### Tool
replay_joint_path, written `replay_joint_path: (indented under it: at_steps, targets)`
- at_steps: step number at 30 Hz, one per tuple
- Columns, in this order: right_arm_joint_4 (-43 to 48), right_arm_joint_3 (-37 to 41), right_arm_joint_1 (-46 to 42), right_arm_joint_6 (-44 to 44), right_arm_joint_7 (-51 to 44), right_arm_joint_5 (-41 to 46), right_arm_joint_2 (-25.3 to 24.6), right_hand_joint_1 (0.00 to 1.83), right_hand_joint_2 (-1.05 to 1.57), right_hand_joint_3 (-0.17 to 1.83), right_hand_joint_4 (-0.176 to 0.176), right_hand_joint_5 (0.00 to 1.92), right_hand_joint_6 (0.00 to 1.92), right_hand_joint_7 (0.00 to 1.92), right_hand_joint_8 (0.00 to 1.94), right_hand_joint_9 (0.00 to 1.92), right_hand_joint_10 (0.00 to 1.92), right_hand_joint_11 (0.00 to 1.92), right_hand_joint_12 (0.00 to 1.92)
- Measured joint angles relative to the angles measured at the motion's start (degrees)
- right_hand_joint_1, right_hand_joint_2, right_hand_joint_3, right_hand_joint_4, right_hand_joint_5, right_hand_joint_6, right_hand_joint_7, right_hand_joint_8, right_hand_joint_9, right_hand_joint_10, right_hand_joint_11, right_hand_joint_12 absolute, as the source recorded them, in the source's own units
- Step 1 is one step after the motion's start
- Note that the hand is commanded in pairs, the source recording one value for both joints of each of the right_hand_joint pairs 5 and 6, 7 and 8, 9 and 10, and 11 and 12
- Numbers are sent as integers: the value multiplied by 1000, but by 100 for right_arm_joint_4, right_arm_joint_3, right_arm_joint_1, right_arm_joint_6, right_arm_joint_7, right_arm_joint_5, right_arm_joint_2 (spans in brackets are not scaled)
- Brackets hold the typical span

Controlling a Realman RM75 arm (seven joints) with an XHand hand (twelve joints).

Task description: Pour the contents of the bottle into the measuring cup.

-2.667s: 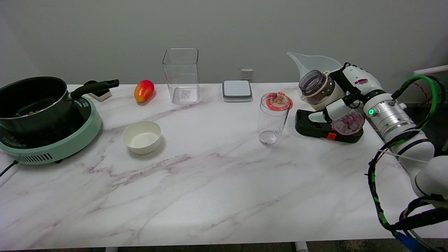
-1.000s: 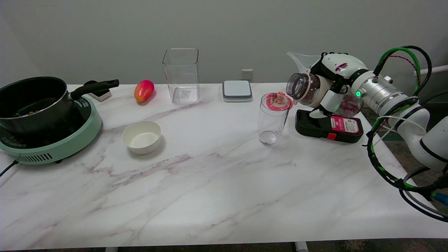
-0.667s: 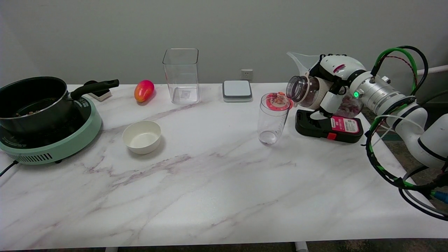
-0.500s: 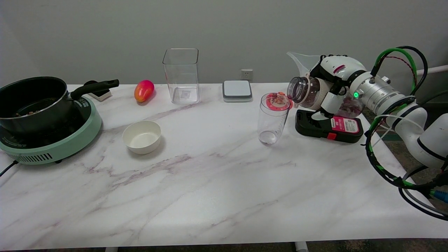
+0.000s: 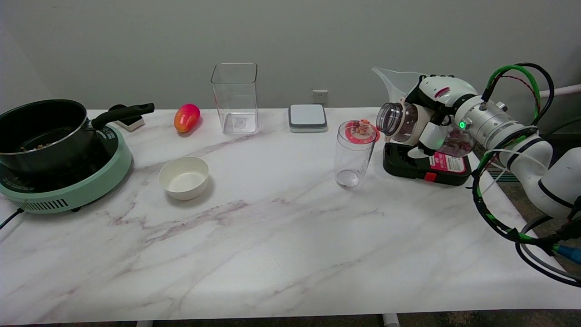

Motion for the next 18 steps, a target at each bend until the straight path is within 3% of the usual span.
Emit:
replay_joint_path:
  at_steps: [7, 18]
  targets:
    - [5, -17, 87, 48, -12, 5, -146, 1637, 11, 1476, 0, 1328, 1328, 1494, 1494, 1230, 1230, 1037, 1037]
    - [-116, 9, 422, -156, -126, -169, -543, 1616, 201, 1279, 0, 1395, 1395, 1528, 1528, 1254, 1254, 1083, 1083]
